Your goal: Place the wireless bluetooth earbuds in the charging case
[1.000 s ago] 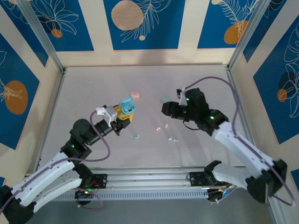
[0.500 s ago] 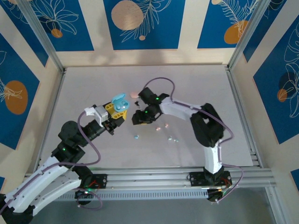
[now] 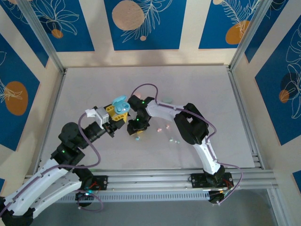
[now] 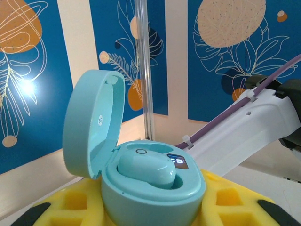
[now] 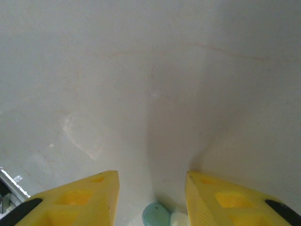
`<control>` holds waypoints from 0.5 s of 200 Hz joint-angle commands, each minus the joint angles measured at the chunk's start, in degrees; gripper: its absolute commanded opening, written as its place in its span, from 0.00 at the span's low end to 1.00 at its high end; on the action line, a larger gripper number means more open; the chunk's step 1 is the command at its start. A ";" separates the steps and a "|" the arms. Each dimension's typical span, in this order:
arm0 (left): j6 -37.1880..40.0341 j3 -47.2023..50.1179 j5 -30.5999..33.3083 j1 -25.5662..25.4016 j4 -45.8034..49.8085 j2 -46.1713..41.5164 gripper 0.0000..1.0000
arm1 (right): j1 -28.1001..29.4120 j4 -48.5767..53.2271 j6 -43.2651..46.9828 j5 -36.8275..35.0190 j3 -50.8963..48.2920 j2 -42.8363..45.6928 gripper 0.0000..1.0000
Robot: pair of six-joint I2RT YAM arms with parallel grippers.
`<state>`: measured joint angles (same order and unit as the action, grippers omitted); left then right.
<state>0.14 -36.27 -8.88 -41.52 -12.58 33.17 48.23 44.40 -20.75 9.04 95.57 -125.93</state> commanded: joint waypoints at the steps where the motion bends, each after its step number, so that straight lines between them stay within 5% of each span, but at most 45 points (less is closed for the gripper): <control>1: -0.14 -1.49 -0.34 0.02 -1.22 0.01 0.27 | 1.05 3.32 2.11 1.03 -0.41 0.24 0.41; 100: -0.67 -1.61 -0.78 0.00 -1.22 0.36 0.27 | 3.36 7.44 3.19 -3.32 -3.02 3.41 0.39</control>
<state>0.12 -36.27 -8.91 -41.52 -12.58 33.58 50.41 47.42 -18.33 6.96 93.58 -124.77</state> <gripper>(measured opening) 0.335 0.396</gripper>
